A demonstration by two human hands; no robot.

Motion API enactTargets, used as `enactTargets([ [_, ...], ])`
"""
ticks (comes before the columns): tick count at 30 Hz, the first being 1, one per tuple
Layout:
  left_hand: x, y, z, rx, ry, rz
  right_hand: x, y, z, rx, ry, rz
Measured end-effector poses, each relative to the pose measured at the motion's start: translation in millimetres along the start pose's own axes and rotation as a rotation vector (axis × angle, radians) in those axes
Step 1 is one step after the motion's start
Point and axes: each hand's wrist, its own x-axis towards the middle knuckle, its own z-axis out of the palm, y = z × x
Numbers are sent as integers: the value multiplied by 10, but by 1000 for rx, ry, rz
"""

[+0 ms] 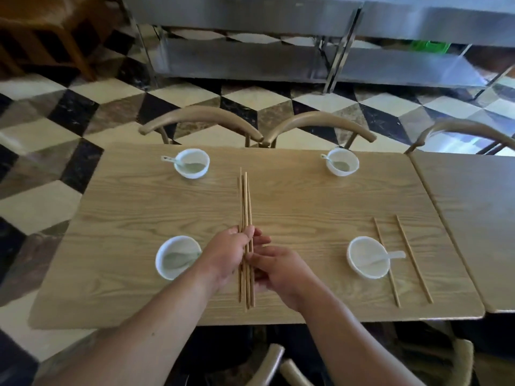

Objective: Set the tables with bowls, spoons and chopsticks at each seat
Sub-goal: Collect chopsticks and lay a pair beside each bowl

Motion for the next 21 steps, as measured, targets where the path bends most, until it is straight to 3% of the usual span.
enactTargets([
  [7,-141,93,-669,48,-40,-45,65,8,617,-136,48,-7],
  [14,-104,36,-811,124,26,-28,139,52,793,-235,103,-26],
  [21,-88,-10,-784,172,50,-30,59,42,674,-21,40,18],
])
